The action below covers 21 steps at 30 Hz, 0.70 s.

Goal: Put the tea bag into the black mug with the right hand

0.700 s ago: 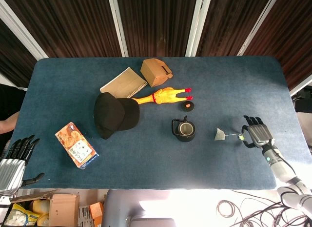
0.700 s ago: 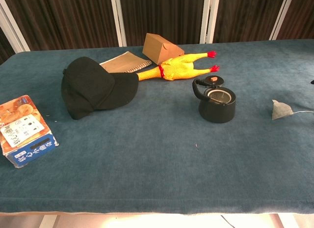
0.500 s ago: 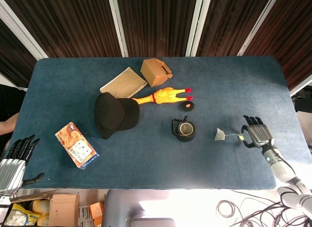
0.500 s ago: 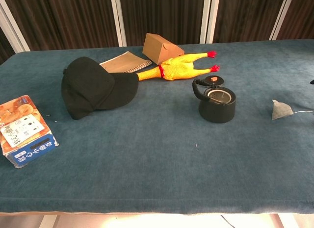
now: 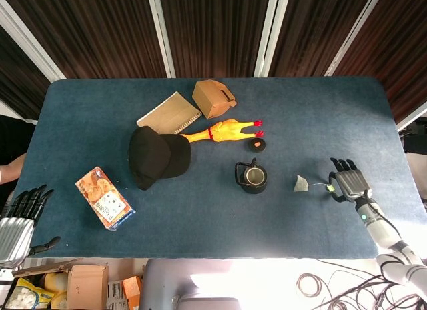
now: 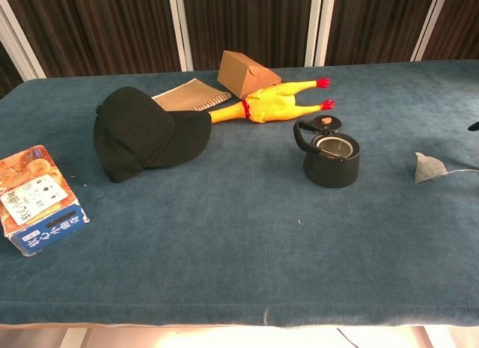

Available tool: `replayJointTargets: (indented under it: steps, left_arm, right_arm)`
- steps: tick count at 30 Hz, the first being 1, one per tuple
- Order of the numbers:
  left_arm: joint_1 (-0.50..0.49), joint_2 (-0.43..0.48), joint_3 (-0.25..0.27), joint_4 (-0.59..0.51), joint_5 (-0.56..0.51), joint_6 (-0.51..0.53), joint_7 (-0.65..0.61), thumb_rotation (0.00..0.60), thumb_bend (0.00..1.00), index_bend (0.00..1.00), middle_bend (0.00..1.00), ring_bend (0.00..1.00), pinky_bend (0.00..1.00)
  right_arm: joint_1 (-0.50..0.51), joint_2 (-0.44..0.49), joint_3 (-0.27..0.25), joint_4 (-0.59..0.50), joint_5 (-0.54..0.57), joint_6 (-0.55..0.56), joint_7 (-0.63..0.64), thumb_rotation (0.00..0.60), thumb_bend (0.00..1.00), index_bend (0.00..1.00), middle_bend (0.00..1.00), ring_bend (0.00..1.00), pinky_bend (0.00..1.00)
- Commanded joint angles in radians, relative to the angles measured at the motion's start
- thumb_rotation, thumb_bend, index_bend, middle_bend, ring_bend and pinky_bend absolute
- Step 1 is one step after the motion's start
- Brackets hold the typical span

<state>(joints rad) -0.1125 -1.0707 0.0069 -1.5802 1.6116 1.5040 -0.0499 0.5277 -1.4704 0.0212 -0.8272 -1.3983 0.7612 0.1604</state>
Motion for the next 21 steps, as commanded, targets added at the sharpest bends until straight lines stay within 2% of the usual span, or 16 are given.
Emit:
replayJointTargets:
  steps: [1, 21]
  left_arm:
    - [0.0, 0.001, 0.0, 0.0, 0.002, 0.001, -0.002, 0.6, 0.0, 0.0, 0.0, 0.0, 0.07]
    - [0.005, 0.001, 0.001, 0.003, 0.005, 0.011, -0.005, 0.6, 0.0, 0.0, 0.0, 0.0, 0.07]
  right_arm:
    - [0.001, -0.003, 0.001, 0.004, 0.003, -0.004, -0.003, 0.6, 0.29, 0.48, 0.0, 0.0, 0.0]
    - [0.005, -0.011, 0.006, 0.001, 0.016, -0.018, -0.026, 0.6, 0.29, 0.46, 0.0, 0.0, 0.0]
